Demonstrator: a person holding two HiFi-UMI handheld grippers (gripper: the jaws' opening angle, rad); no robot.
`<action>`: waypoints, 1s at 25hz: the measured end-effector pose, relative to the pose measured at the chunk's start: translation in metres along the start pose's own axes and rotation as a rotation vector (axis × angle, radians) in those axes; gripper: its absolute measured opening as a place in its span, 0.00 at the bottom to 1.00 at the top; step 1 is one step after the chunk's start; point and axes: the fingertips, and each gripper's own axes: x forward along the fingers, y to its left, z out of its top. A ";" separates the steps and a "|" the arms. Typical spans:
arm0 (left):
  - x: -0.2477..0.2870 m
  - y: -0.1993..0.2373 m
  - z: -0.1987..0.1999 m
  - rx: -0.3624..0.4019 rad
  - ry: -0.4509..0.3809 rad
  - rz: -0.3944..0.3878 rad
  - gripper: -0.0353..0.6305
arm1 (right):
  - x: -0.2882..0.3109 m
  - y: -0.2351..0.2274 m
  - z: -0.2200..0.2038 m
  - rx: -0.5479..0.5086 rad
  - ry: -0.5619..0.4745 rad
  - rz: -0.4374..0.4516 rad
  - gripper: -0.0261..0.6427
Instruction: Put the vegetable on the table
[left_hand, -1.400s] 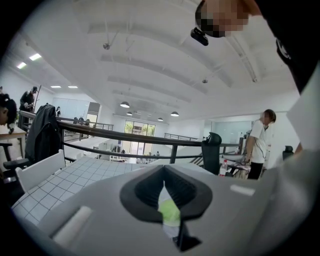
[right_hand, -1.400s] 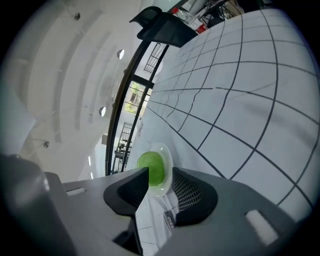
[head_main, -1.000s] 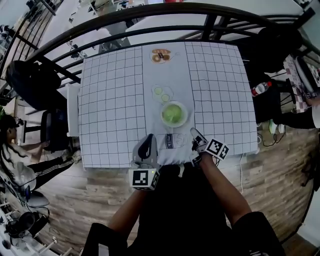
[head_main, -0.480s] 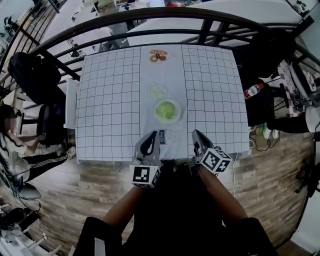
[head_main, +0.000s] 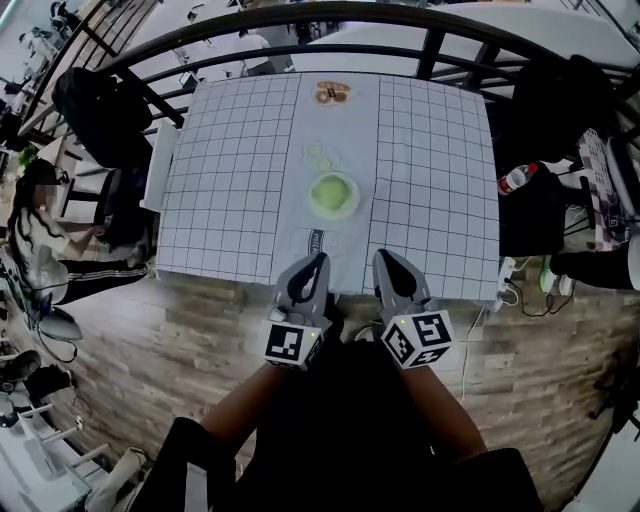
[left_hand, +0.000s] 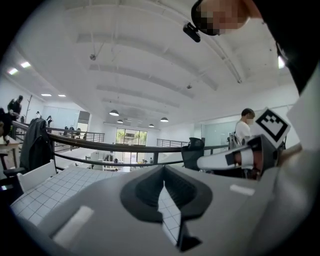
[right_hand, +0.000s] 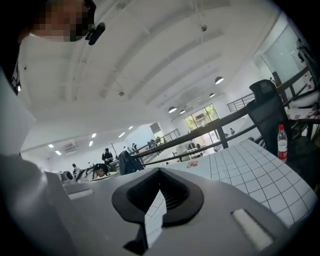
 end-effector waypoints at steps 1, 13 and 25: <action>-0.004 -0.006 0.002 0.006 -0.004 0.013 0.06 | -0.006 -0.002 0.000 -0.007 -0.013 -0.007 0.03; -0.048 -0.055 0.017 -0.036 -0.061 0.024 0.06 | -0.067 0.021 0.011 -0.152 -0.039 -0.030 0.03; -0.071 -0.047 0.048 -0.012 -0.103 -0.032 0.06 | -0.073 0.067 0.013 -0.251 -0.100 -0.098 0.03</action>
